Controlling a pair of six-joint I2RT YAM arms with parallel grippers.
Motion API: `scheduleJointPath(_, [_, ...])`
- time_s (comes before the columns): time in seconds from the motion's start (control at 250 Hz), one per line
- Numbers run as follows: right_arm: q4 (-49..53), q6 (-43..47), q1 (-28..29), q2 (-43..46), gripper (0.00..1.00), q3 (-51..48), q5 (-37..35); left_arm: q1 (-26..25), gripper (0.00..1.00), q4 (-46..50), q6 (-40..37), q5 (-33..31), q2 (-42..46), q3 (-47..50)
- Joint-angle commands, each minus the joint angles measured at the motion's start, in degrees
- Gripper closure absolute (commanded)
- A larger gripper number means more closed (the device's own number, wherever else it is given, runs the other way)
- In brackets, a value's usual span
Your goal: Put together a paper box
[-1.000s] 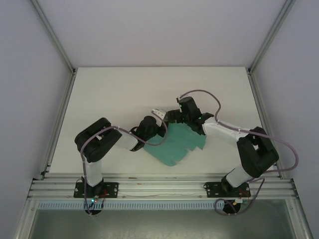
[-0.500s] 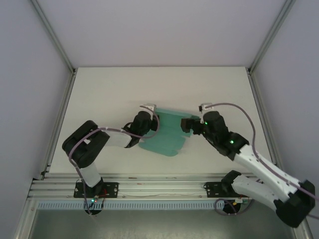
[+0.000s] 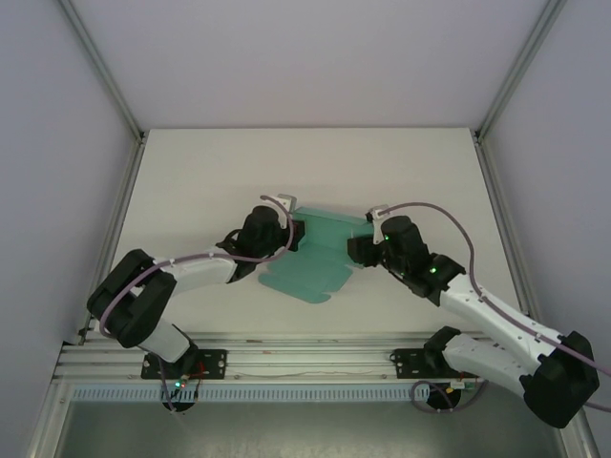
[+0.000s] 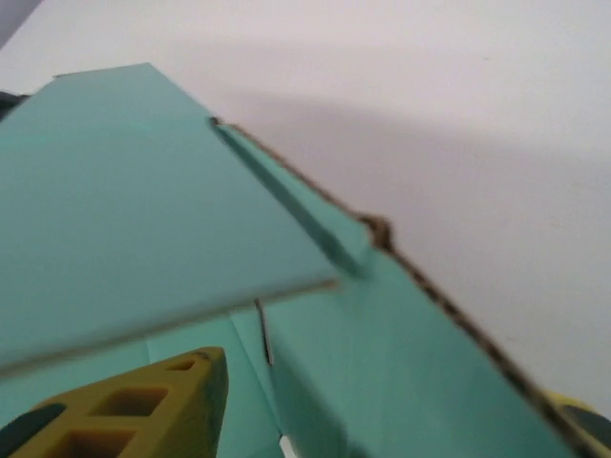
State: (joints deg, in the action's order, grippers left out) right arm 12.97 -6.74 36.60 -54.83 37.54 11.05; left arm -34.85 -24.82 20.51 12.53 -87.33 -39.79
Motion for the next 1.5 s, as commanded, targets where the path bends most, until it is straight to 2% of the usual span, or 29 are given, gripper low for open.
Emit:
scheduleJointPath(0.0, [-5.6, 3.4, -0.1, 1.3, 0.64, -1.1, 5.4, -0.4, 1.00, 3.3, -1.6, -0.7, 1.3, 0.3])
scheduleJointPath(0.056, [-7.4, 3.3, -0.1, 2.1, 0.76, -2.5, 6.3, -0.7, 1.00, 4.2, -1.8, -3.5, 1.1, 0.0])
scheduleJointPath(0.12, [-8.4, 3.3, 0.0, 2.7, 0.83, -3.6, 7.4, -1.2, 1.00, 5.7, -2.0, -8.0, 0.6, -0.9])
scheduleJointPath(0.252, [-10.5, 2.4, -0.1, 2.7, 1.00, -4.9, 9.9, -3.6, 0.99, 8.8, -1.8, -21.2, -1.1, -3.5])
scheduleJointPath(0.336, [-11.8, 1.9, -0.1, 2.0, 1.00, -5.1, 10.5, -5.5, 0.98, 9.5, -1.1, -30.5, -2.6, -4.9])
scheduleJointPath(0.42, [-13.1, 1.5, 0.0, 1.2, 1.00, -5.3, 11.4, -6.2, 0.98, 12.7, 2.7, -39.0, -4.3, -7.0])
scheduleJointPath(0.6, [-15.6, 0.3, 0.0, -0.5, 1.00, -5.3, 12.5, -6.8, 0.98, 21.6, 9.8, -53.2, -8.4, -11.9])
scheduleJointPath(0.66, [-16.0, 0.5, 0.0, -0.9, 1.00, -5.3, 12.5, -6.9, 0.98, 23.3, 9.3, -54.7, -9.7, -13.3])
scheduleJointPath(0.72, [-16.2, 0.7, 0.0, -1.4, 1.00, -5.1, 11.9, -6.9, 0.97, 22.3, 7.1, -51.8, -10.3, -13.4])
scheduleJointPath(0.755, [-16.2, 0.8, 0.0, -1.7, 1.00, -5.0, 11.6, -6.9, 0.93, 19.8, 5.2, -48.8, -9.9, -12.4])
scheduleJointPath(0.883, [-16.5, 0.8, -0.1, -2.6, 1.00, -4.8, 9.4, -6.8, 0.69, 9.5, 0.3, -35.1, -6.3, -7.1])
scheduleJointPath(0.987, [-16.3, 1.1, -0.1, -2.4, 1.00, -5.0, 7.7, -6.7, 0.54, 6.5, -1.5, -29.6, -3.4, -4.8])
scheduleJointPath(1.075, [-15.7, 1.6, -0.1, -2.0, 1.00, -5.0, 7.8, -6.5, 0.50, 7.3, -2.6, -26.7, -1.5, -4.3])
scheduleJointPath(1.231, [-14.6, 2.1, -0.1, -1.1, 1.00, -5.1, 8.5, -4.9, 0.37, 6.6, -2.5, -19.6, 1.3, -1.5])
scheduleJointPath(1.387, [-14.9, 2.8, -0.1, 0.1, 1.00, -5.4, 12.3, 1.5, 0.28, 2.0, -0.3, -4.9, 1.3, 1.8])
scheduleJointPath(1.495, [-13.7, 3.7, -0.1, 0.2, 1.00, -5.4, 13.9, 4.1, 0.21, -0.9, -3.8, 3.3, -0.4, 1.9])
